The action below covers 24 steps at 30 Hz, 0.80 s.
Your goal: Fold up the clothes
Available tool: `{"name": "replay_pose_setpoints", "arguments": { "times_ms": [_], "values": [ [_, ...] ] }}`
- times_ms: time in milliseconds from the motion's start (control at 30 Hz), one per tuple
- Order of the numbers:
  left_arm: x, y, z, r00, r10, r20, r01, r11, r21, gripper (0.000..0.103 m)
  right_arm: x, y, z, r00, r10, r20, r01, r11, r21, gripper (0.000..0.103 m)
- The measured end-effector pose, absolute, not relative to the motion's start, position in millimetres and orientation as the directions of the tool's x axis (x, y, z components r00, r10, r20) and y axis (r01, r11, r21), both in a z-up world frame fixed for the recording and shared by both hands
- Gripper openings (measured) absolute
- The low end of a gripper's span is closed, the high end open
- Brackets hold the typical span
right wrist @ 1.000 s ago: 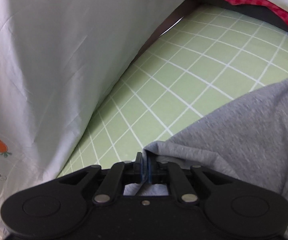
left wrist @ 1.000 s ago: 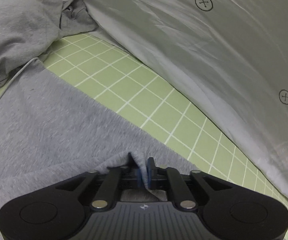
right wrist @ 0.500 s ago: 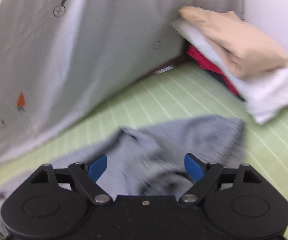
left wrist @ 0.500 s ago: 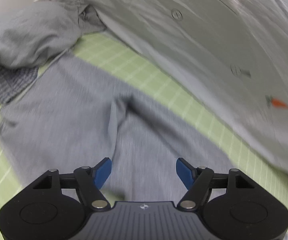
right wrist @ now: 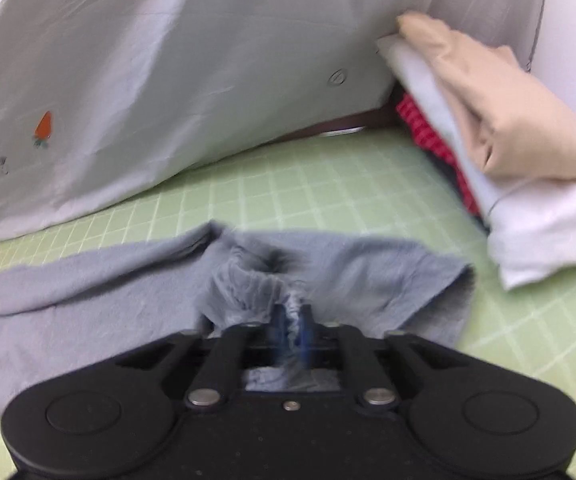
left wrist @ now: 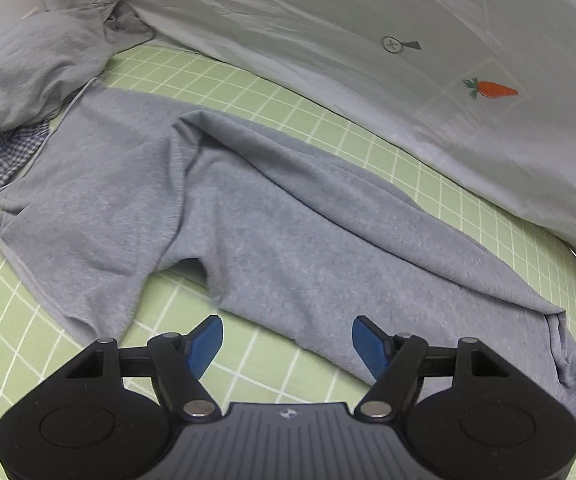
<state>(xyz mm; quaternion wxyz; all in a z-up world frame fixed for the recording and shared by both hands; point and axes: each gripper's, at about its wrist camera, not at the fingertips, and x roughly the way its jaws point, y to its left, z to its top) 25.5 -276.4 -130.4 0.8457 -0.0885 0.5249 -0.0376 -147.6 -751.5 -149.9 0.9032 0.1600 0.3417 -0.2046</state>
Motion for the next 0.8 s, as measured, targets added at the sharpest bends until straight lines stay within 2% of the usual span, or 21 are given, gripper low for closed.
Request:
{"name": "replay_pose_setpoints", "arguments": {
  "times_ms": [133, 167, 233, 300, 400, 567, 733, 767, 800],
  "values": [
    [28.9, -288.5, -130.2, 0.453, -0.147, -0.88, 0.003, 0.987, -0.163, 0.072, -165.2, -816.1, -148.5, 0.627, -0.404, -0.667, 0.7, 0.667, 0.254, 0.007],
    [29.8, -289.1, -131.8, 0.447, -0.148, -0.882, 0.001, 0.986, -0.164, 0.072, -168.7, -829.8, -152.5, 0.598, -0.415, -0.686, 0.739, 0.616, 0.271, 0.011],
    [31.5, -290.1, -135.3, 0.435, -0.15, -0.888, -0.003, 0.986, -0.168, 0.072, -173.1, -841.4, -158.7, 0.523, -0.444, -0.727, 0.801, 0.548, 0.242, 0.025],
    [31.8, -288.0, -137.5, 0.429, -0.149, -0.891, -0.016, 0.985, -0.172, 0.072, -181.6, -836.0, -158.9, 0.476, -0.49, -0.731, 0.834, 0.515, 0.198, 0.06],
    [32.2, -284.0, -139.6, 0.42, -0.146, -0.895, -0.031, 0.984, -0.176, 0.072, -200.8, -815.6, -158.7, 0.465, -0.509, -0.724, 0.851, 0.484, 0.205, 0.085],
    [31.3, -281.7, -137.7, 0.413, -0.16, -0.897, -0.032, 0.981, -0.19, 0.072, -220.5, -789.1, -180.3, 0.466, -0.419, -0.78, 0.869, 0.384, 0.313, 0.09],
    [23.7, -282.5, -126.7, 0.428, -0.176, -0.886, -0.001, 0.981, -0.195, 0.072, -213.2, -774.5, -193.4, 0.512, -0.383, -0.769, 0.849, 0.363, 0.385, 0.091],
    [20.8, -281.1, -123.6, 0.435, -0.175, -0.883, 0.0, 0.981, -0.194, 0.072, -210.1, -773.3, -193.7, 0.514, -0.382, -0.768, 0.845, 0.379, 0.377, 0.086],
    [17.6, -279.0, -120.7, 0.44, -0.174, -0.881, -0.003, 0.981, -0.195, 0.072, -207.8, -772.3, -193.7, 0.515, -0.383, -0.767, 0.842, 0.391, 0.371, 0.076]
  ]
}}
